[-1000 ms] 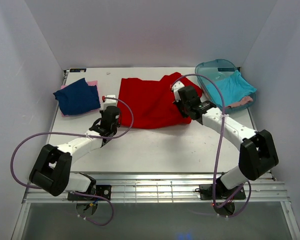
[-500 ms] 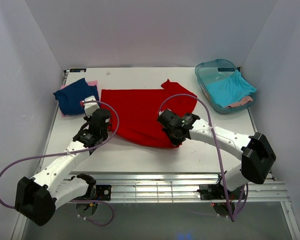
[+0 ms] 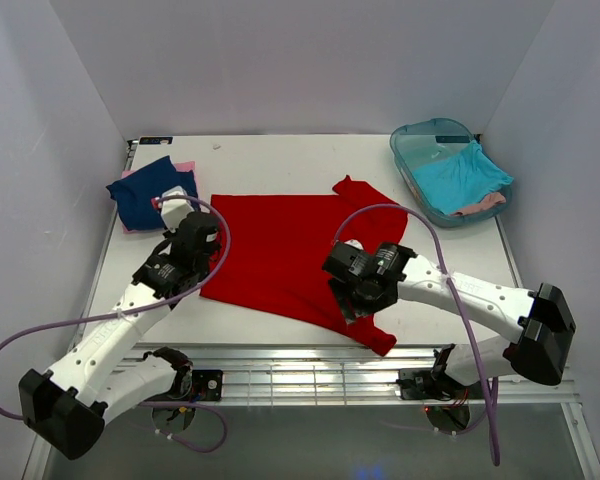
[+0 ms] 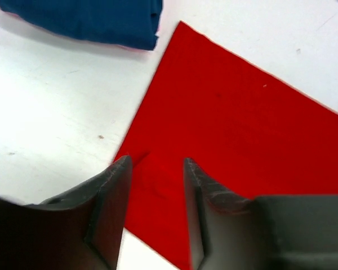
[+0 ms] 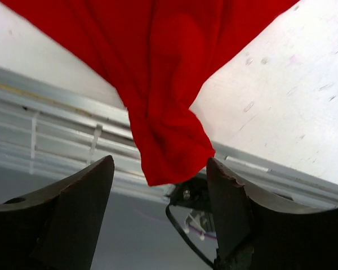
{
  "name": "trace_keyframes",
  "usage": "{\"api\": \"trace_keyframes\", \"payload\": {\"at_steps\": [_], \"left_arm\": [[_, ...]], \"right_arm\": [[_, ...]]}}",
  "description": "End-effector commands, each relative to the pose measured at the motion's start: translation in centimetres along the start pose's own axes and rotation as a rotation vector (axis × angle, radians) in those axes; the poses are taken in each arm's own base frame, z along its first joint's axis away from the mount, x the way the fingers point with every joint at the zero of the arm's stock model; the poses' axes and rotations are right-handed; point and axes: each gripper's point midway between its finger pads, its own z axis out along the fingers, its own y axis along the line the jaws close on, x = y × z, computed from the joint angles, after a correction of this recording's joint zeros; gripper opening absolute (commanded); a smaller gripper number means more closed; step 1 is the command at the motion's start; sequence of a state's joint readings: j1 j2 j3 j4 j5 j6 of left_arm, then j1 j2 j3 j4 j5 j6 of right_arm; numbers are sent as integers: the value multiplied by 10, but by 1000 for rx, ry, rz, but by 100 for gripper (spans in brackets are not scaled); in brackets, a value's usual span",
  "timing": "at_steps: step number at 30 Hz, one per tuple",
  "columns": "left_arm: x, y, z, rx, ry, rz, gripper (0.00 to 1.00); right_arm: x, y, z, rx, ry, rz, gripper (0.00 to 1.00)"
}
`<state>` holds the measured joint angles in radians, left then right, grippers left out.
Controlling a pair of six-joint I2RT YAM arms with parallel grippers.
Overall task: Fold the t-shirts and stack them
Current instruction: Flatten the tshirt out
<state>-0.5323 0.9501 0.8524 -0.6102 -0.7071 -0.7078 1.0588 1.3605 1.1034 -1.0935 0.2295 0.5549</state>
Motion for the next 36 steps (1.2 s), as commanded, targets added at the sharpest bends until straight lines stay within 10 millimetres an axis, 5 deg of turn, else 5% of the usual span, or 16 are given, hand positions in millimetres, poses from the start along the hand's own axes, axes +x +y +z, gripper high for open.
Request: {"api": "trace_keyframes", "payload": {"at_steps": [1,3,6,12,20,25,36], "left_arm": [[4,-34,13,103,10,8,36],[35,-46,32,126,86,53,22],[55,-56,51,125,112,62,0],[72,-85,86,140,128,116,0],[76,-122,123,155,127,176,0],[90,-120,132,130,151,198,0],[118,-99,136,68,215,219,0]], "right_arm": [[-45,-6,-11,51,-214,75,72],[-52,-13,2,90,-248,65,71],[-63,-19,28,123,-296,76,66],[-85,-26,67,112,-411,105,57],[-126,-42,68,136,-524,75,56],[-130,-44,77,108,-510,79,52],[-105,-34,102,46,-394,80,40]]}}
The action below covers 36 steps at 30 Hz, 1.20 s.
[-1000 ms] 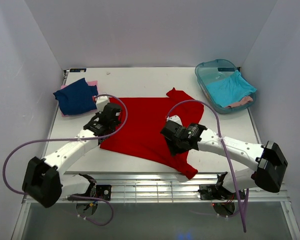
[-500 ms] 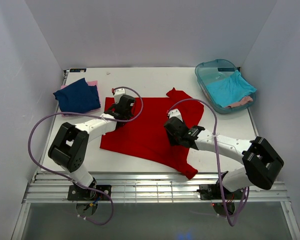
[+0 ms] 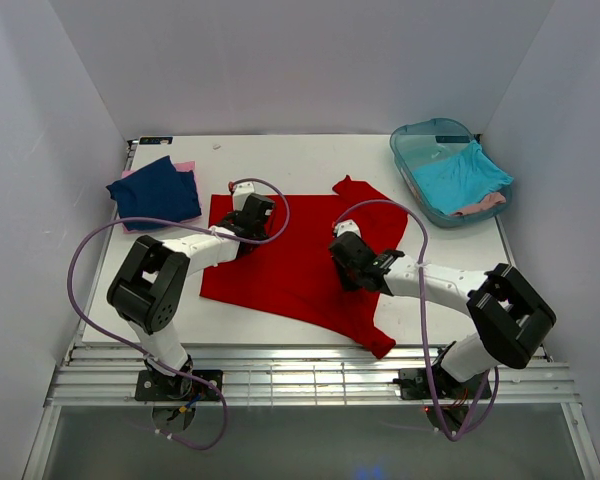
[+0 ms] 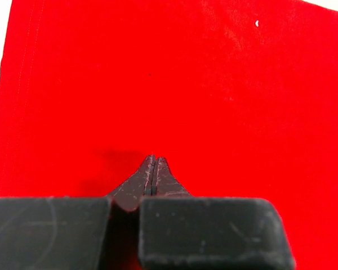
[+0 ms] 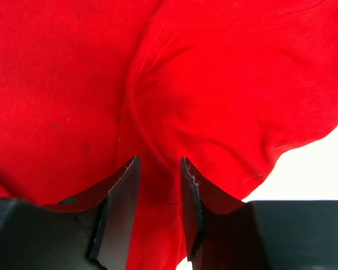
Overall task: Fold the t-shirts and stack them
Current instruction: Flatten the tshirt out
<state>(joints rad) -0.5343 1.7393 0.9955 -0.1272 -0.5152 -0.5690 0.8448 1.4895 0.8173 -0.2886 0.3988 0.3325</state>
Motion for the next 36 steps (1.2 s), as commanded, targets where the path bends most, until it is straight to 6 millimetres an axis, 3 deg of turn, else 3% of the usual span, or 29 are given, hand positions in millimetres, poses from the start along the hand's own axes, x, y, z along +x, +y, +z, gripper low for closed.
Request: {"api": "trace_keyframes", "payload": {"at_steps": [1,7,12,15,20,24,28,36], "left_arm": [[0,2,-3,-11,-6,-13,0],[-3,3,-4,-17,-11,-18,0],[-1,6,-4,-29,-12,-16,0],[4,10,-1,-42,-3,-10,0],[26,31,10,-120,54,-18,0],[49,55,19,-194,113,-25,0],[59,65,20,-219,135,-32,0],[48,61,11,-192,114,-62,0]], "right_arm": [[4,5,1,-28,10,15,40],[23,4,5,-28,64,13,36],[28,0,5,-7,75,11,8],[27,-8,1,33,71,23,8],[12,-34,-35,161,65,98,8],[33,-72,-82,330,150,159,8],[52,-82,-111,345,190,241,8],[91,-85,-144,384,326,367,8]]}}
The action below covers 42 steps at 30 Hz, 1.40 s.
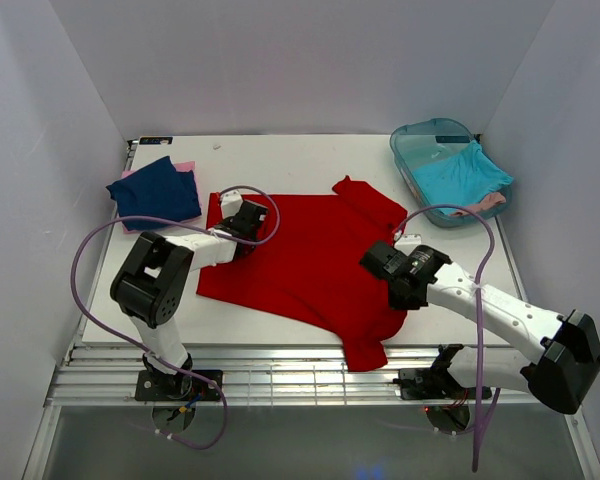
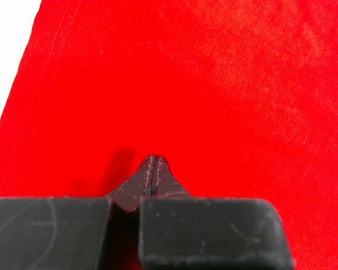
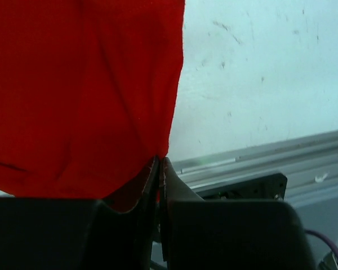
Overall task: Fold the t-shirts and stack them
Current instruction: Flatten the tshirt out
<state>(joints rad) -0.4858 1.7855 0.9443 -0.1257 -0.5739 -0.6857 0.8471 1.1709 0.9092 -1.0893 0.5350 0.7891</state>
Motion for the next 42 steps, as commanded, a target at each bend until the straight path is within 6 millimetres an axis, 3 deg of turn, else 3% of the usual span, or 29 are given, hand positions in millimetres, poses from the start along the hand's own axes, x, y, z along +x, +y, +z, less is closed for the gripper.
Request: {"api": "trace_keyframes", "payload": {"at_steps": [1,9,10,11,12,14,16,18,19,20,21,22,24,25,26,27,31,42], "left_arm": [[22,27,-5,-61,78,40,0],[16,25,-10,-46,66,26,0],[14,24,-10,-41,63,24,0],[13,23,-10,-39,61,24,0],[11,22,-10,-37,58,24,0],[2,16,-12,-22,43,19,0],[-6,12,-14,-14,31,21,0],[-20,5,-19,8,8,11,0],[-24,3,-21,13,1,12,0],[-31,0,-23,21,-12,7,0],[-36,0,-25,23,-24,7,0],[-42,-2,-27,29,-37,11,0],[-51,-6,-28,33,-58,21,0],[-49,-5,-24,24,-51,43,0],[-51,-5,-22,19,-51,49,0],[-54,-7,-21,17,-54,50,0],[-51,-6,-8,-5,-38,69,0],[-30,1,33,-41,38,105,0]], "right_arm": [[27,-26,-17,96,106,73,8],[49,-16,-29,-25,155,151,8],[47,-17,-29,-27,145,144,24],[45,-18,-30,-23,135,132,33],[32,-18,-33,-21,89,131,49],[15,-18,-38,-13,39,93,61],[-13,-15,-50,-14,-43,94,81],[-30,-11,-52,4,-86,69,85],[-42,-11,-53,21,-130,61,82],[-58,1,-50,-2,-180,68,76],[-67,3,-47,2,-212,22,66],[-78,4,-39,22,-235,19,37],[-101,18,-23,-6,-292,4,13],[-106,18,-8,-3,-271,10,8],[-106,20,6,-3,-262,1,8],[-119,28,14,-29,-300,29,8],[-129,27,60,-47,-272,10,8],[-179,34,125,-78,-269,-42,8]]}}
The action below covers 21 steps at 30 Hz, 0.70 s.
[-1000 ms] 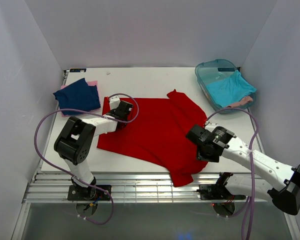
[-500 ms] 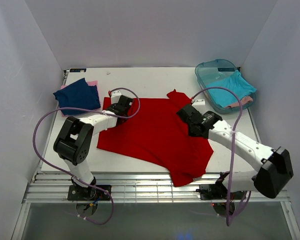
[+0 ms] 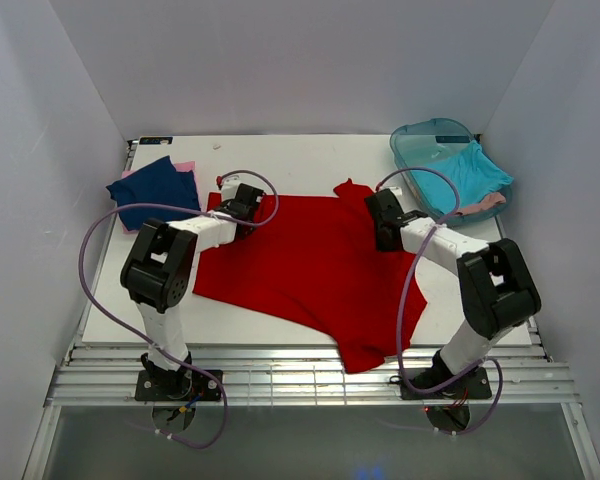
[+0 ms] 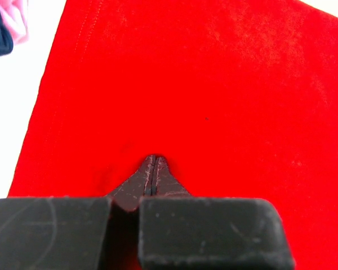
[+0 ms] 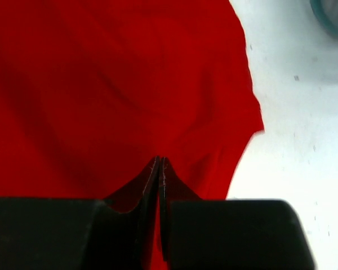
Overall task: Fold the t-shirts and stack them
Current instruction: Flatten the tshirt out
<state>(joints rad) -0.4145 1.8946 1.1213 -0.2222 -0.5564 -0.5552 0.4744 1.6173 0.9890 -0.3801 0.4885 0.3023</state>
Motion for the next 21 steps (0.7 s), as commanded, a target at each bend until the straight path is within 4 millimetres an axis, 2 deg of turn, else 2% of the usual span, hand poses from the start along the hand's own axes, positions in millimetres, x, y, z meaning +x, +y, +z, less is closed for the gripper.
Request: {"api": "trace_keyframes", "payload": {"at_steps": [1,3,4,6,7,8,9,11,12,13,14,15,16,17,18,19,21], "left_arm": [[-1,-3,9,7,14,13,0],[3,-1,14,-5,27,22,0],[4,-1,15,-6,29,22,0],[8,2,17,-17,38,24,0],[9,3,18,-25,43,20,0],[10,5,18,-27,46,18,0],[10,6,19,-31,50,15,0],[8,8,19,-34,49,13,0],[6,8,19,-35,47,9,0],[5,8,19,-33,49,9,0],[4,7,19,-31,48,5,0],[2,6,20,-27,47,3,0],[-4,3,20,-22,38,-3,0],[-6,1,20,-18,35,-3,0],[-5,-1,24,-18,38,8,0],[-16,-6,25,-12,20,2,0],[-16,-9,38,-21,28,29,0]], "right_arm": [[-38,14,22,-59,-74,-26,8],[-46,17,31,-66,-66,-34,8],[-40,18,41,-59,-38,-40,8],[-46,20,49,-57,-32,-40,8],[-40,20,60,-47,-2,-52,8],[-40,20,64,-39,9,-56,8],[-49,22,66,-34,1,-58,8],[-45,18,84,-8,44,-73,8],[-62,20,85,-4,20,-62,8],[-56,16,99,18,62,-71,8],[-60,15,104,25,67,-73,8],[-83,16,105,28,31,-59,8],[-79,15,118,41,63,-69,8],[-86,15,122,43,61,-79,8],[-93,15,126,46,58,-80,8],[-111,15,134,52,36,-71,8],[-123,14,140,60,31,-88,8]]}}
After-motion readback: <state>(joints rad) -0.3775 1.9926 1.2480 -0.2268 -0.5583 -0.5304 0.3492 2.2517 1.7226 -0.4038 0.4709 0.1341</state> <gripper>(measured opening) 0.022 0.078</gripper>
